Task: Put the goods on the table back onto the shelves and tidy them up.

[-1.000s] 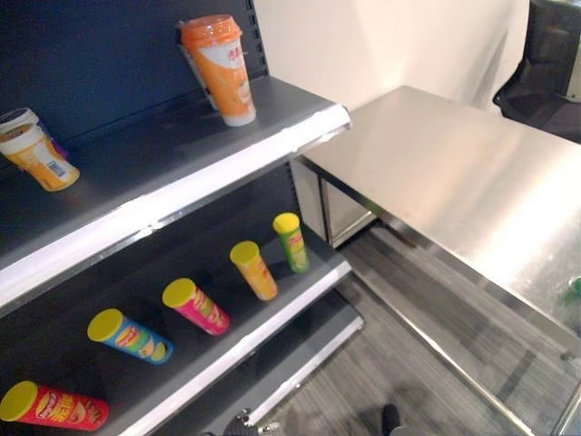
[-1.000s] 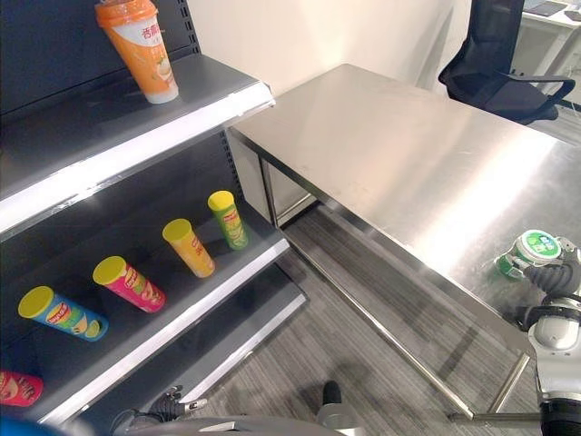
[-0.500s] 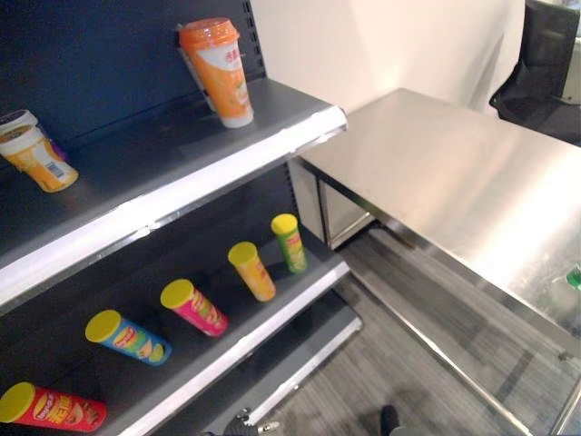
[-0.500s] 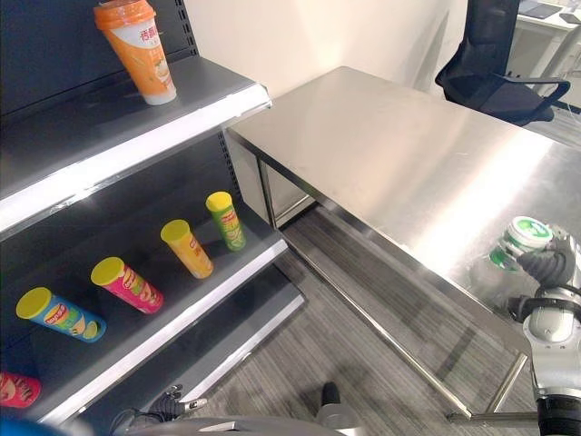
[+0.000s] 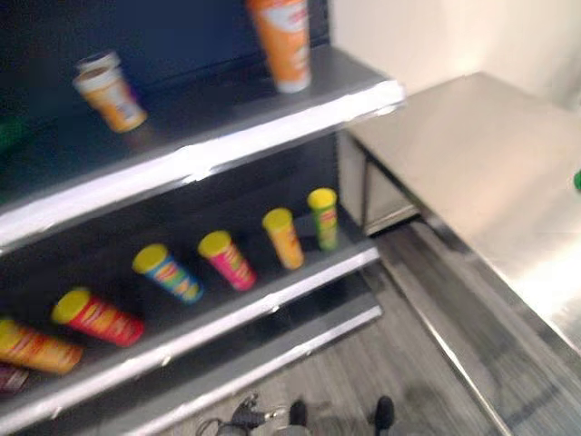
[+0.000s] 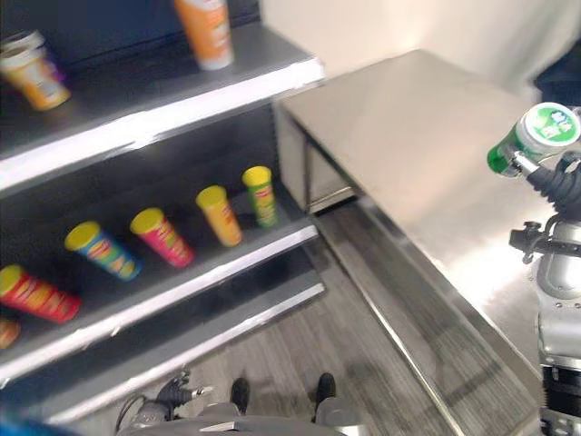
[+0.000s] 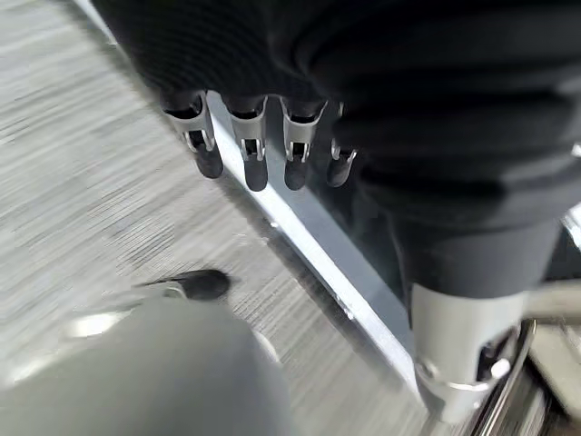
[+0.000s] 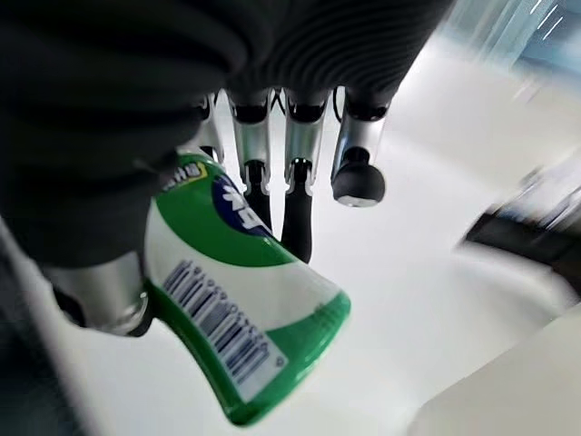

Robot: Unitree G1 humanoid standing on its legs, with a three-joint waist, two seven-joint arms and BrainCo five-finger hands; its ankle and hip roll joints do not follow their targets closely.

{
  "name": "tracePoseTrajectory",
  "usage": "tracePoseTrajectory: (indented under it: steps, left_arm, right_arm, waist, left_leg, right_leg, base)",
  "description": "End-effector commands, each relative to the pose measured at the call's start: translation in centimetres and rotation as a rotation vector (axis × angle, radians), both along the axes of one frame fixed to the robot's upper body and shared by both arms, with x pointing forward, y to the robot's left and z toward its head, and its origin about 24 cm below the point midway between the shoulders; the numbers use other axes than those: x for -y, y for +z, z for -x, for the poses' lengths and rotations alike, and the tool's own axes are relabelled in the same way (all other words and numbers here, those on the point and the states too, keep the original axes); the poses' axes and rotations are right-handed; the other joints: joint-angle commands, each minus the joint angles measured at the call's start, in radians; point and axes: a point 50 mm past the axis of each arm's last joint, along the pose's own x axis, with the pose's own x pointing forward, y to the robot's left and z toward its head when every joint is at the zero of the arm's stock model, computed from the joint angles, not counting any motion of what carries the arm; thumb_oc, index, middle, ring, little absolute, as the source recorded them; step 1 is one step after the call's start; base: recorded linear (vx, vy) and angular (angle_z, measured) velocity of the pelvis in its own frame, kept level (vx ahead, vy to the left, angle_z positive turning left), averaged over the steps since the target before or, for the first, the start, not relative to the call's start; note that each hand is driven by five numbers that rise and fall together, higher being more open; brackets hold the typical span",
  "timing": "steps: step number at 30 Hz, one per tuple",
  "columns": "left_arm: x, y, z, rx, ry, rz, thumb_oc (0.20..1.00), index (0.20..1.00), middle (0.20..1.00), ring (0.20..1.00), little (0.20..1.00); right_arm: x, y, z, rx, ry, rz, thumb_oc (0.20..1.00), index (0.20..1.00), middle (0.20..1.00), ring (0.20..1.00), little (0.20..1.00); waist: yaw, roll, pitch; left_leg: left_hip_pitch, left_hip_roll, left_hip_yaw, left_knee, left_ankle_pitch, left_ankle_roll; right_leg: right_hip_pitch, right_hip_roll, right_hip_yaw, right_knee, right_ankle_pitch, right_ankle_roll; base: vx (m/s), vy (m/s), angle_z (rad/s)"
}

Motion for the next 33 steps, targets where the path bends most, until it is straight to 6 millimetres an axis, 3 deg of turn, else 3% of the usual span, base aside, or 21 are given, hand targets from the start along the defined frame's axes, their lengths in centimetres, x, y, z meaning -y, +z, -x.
tracePoseTrajectory:
  steps: [1, 6, 14, 19, 23, 25, 27, 28, 30, 33]
  left_arm:
    - [-2.9, 0.8, -0.3, 0.031, 0.048, -0.060, 1.000, 1.000, 1.000, 1.000, 1.000]
    - [-2.6, 0.2, 0.9, -0.019, 0.055, -0.059, 1.000, 1.000, 1.000, 1.000, 1.000]
    - [-3.8, 0.6, 0.6, -0.002, 0.074, -0.096, 1.000, 1.000, 1.000, 1.000, 1.000]
    - [-4.4, 0.9, 0.3, 0.015, 0.067, -0.111, 1.000, 1.000, 1.000, 1.000, 1.000]
    - [-5.0, 1.3, -0.2, 0.029, 0.041, -0.126, 1.000, 1.000, 1.000, 1.000, 1.000]
    - [-5.5, 1.5, -0.3, 0.027, 0.028, -0.141, 1.000, 1.000, 1.000, 1.000, 1.000]
    - [-5.8, 1.6, -0.4, 0.027, 0.026, -0.143, 1.000, 1.000, 1.000, 1.000, 1.000]
    - [-5.9, 1.6, -0.4, 0.028, 0.020, -0.144, 1.000, 1.000, 1.000, 1.000, 1.000]
    - [-5.9, 1.8, -1.0, 0.042, 0.007, -0.142, 1.000, 1.000, 1.000, 1.000, 1.000]
    - [-6.0, 1.8, -0.8, 0.032, -0.007, -0.146, 1.000, 1.000, 1.000, 1.000, 1.000]
  right_arm:
    - [-0.5, 3.4, 0.9, 0.163, 0.025, 0.044, 0.200, 0.200, 0.200, 0.200, 0.200]
    - [-0.2, 3.4, 0.5, 0.167, 0.014, 0.013, 0.200, 0.200, 0.200, 0.200, 0.200]
    - [-2.5, 5.1, -1.5, 0.185, 0.122, 0.048, 0.200, 0.200, 0.200, 0.200, 0.200]
    - [-3.3, 6.1, -2.2, 0.166, 0.128, 0.122, 0.200, 0.200, 0.200, 0.200, 0.200]
    - [-3.7, 6.9, -2.9, 0.156, 0.184, 0.115, 0.200, 0.200, 0.200, 0.200, 0.200]
    - [-3.8, 7.2, -3.0, 0.152, 0.204, 0.113, 0.200, 0.200, 0.200, 0.200, 0.200]
    - [-4.0, 7.5, -2.9, 0.139, 0.226, 0.128, 0.200, 0.200, 0.200, 0.200, 0.200]
    - [-4.2, 7.9, -2.9, 0.136, 0.241, 0.142, 0.200, 0.200, 0.200, 0.200, 0.200]
    - [-5.2, 8.9, -2.9, 0.153, 0.296, 0.166, 0.200, 0.200, 0.200, 0.200, 0.200]
    - [-6.7, 9.3, -3.2, 0.152, 0.392, 0.181, 0.200, 0.200, 0.200, 0.200, 0.200]
  waist:
    - [-0.018, -0.069, -0.039]
    - [-0.005, -0.061, -0.061]
    - [0.039, -0.102, -0.082]
    - [0.053, -0.117, -0.091]
    - [0.056, -0.118, -0.082]
    - [0.042, -0.116, -0.075]
    - [0.031, -0.111, -0.072]
    - [0.024, -0.107, -0.071]
    - [0.013, -0.105, -0.057]
    - [0.011, -0.123, -0.049]
  left_leg:
    - [0.043, 0.080, 0.016, 0.003, 0.019, -0.037]
    - [0.060, 0.042, 0.019, -0.032, 0.016, -0.031]
    - [0.045, -0.084, -0.009, 0.017, -0.067, 0.042]
    - [0.043, -0.137, -0.015, 0.026, -0.095, 0.074]
    - [0.065, -0.197, -0.038, 0.009, -0.114, 0.112]
    - [0.067, -0.205, -0.055, 0.002, -0.114, 0.120]
    - [0.075, -0.200, -0.068, -0.006, -0.114, 0.119]
    - [0.077, -0.196, -0.078, -0.010, -0.112, 0.116]
    - [0.083, -0.197, -0.095, -0.013, -0.114, 0.113]
    - [0.079, -0.200, -0.124, 0.005, -0.119, 0.103]
  right_leg:
    - [0.039, -0.006, 0.059, 0.125, -0.254, 0.064]
    - [0.068, -0.040, 0.017, 0.108, -0.236, 0.082]
    - [0.080, -0.162, 0.029, 0.121, -0.192, 0.146]
    - [0.067, -0.221, 0.037, 0.166, -0.173, 0.174]
    - [0.022, -0.289, 0.075, 0.303, -0.112, 0.186]
    - [-0.013, -0.267, 0.142, 0.345, -0.097, 0.181]
    - [-0.041, -0.211, 0.215, 0.344, -0.135, 0.172]
    - [-0.058, -0.177, 0.251, 0.316, -0.163, 0.170]
    - [-0.108, -0.129, 0.308, 0.228, -0.146, 0.173]
    - [-0.088, -0.110, 0.364, 0.156, -0.139, 0.180]
  base:
    - [0.05, 0.096, 0.81]
    - [0.10, 0.166, 0.62]
    - [0.09, 0.218, 0.18]
    - [0.06, 0.191, 0.01]
    - [0.06, 0.190, 0.10]
    - [0.05, 0.070, 0.22]
    - [0.05, -0.004, 0.39]
    - [0.05, -0.039, 0.31]
    - [0.04, -0.060, 0.14]
    - [0.03, -0.081, 0.09]
